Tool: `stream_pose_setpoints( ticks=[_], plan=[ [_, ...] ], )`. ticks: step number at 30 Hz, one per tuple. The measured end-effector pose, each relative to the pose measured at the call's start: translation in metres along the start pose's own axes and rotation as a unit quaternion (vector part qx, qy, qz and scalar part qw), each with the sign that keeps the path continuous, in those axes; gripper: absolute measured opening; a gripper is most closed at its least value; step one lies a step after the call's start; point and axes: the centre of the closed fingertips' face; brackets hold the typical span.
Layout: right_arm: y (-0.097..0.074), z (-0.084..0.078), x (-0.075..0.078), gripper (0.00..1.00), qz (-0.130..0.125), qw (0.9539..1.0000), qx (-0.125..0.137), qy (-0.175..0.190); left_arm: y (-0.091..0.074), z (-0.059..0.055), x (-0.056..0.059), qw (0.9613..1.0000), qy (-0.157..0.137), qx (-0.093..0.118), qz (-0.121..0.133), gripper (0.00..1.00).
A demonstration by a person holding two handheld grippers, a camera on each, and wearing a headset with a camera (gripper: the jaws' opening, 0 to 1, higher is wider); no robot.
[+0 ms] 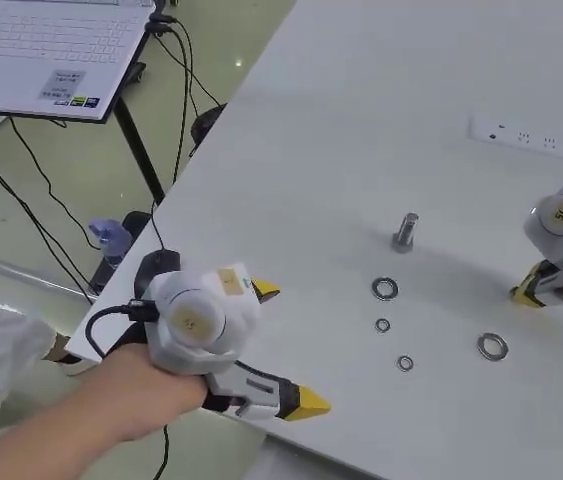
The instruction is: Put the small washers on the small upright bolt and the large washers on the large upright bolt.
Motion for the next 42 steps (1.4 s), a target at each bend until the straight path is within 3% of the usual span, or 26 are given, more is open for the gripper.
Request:
stream_pose_setpoints(
  ticks=[11, 27, 42],
  plan=[
    [0.000, 0.003, -0.001, 0.20, 0.001, 1.0000, 0.001, 0.003, 0.003, -0.001, 0.000, 1.0000, 0.002, 0.000, 0.003, 0.98],
    [-0.012, 0.008, 0.003, 0.24, 0.002, 1.0000, 0.008, 0.000, 0.002, -0.003, 0.005, 1.0000, -0.002, 0.001, -0.001, 0.98],
    [-0.029, 0.034, -0.003, 0.26, -0.001, 0.9993, 0.023, -0.029, -0.005, -0.007, 0.011, 1.0000, -0.003, 0.005, 0.000, 0.96]
  ],
)
Point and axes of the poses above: the centre of the closed fingertips' face, and the gripper's own axes: y roughly forward along the fingers, x roughly to its right, z roughly out of its top, and after that the axes turned 14 degrees about -z, right-handed
